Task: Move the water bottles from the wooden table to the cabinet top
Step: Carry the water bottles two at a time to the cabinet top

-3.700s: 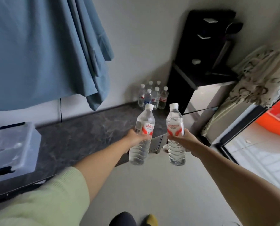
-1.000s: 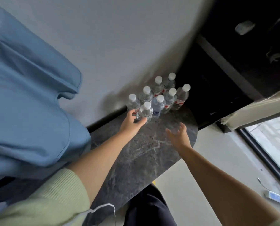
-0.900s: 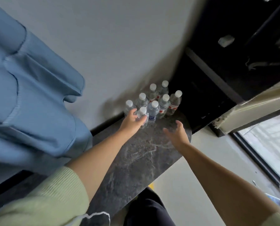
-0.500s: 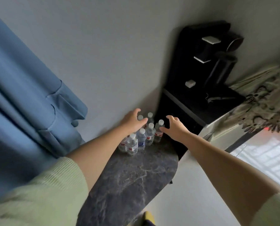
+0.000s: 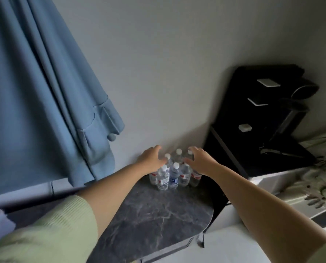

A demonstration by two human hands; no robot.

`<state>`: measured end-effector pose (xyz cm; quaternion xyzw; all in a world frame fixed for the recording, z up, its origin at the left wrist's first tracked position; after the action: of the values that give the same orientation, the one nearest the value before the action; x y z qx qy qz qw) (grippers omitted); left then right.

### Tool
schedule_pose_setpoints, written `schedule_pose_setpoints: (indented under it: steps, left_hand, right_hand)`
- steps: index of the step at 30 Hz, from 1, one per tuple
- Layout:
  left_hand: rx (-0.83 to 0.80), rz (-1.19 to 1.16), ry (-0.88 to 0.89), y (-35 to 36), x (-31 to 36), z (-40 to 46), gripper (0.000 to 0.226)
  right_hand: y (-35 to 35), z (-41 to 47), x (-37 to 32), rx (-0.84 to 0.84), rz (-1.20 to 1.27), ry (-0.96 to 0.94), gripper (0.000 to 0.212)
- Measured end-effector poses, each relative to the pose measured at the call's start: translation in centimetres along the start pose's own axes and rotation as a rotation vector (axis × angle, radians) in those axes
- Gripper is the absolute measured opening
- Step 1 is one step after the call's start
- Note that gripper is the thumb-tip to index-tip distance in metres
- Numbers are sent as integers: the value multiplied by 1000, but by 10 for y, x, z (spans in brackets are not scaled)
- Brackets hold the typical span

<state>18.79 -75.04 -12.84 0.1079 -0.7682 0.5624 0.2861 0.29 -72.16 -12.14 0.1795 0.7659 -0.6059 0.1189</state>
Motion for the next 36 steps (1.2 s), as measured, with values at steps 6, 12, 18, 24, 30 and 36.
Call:
schedule_pose_setpoints:
  steps: [6, 12, 18, 24, 30, 36]
  left_hand:
    - [81, 28, -81, 32, 1, -73, 46]
    - [214, 65, -348, -6, -57, -159, 52]
    - [428, -54, -481, -44, -103, -250, 48]
    - [533, -131, -654, -46, -169, -386, 55]
    - [673, -158, -932, -30, -240, -586, 40]
    - [842, -167, -1201, -13, -270, -792, 46]
  right_hand:
    - [33, -21, -13, -110, -75, -174, 55]
    - [63, -45, -93, -185, -114, -379, 55]
    - [93, -80, -180, -201, -181, -558, 53]
    - [155, -154, -289, -306, -242, -728, 50]
    - [257, -292, -386, -428, -331, -979, 51]
    - [345, -458, -478, -557, -308, -1216, 46]
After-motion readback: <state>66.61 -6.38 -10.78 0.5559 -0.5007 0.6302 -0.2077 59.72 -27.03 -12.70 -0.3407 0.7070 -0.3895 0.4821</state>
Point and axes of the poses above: each hand's wrist, its own z-axis towards the middle knuckle, its own y-axis out of the palm, x = y × z, the point moved 6 cm from there along z, towards the middle knuckle, and after that the axes turned 1 degree about -x, right-handed, at the moved point
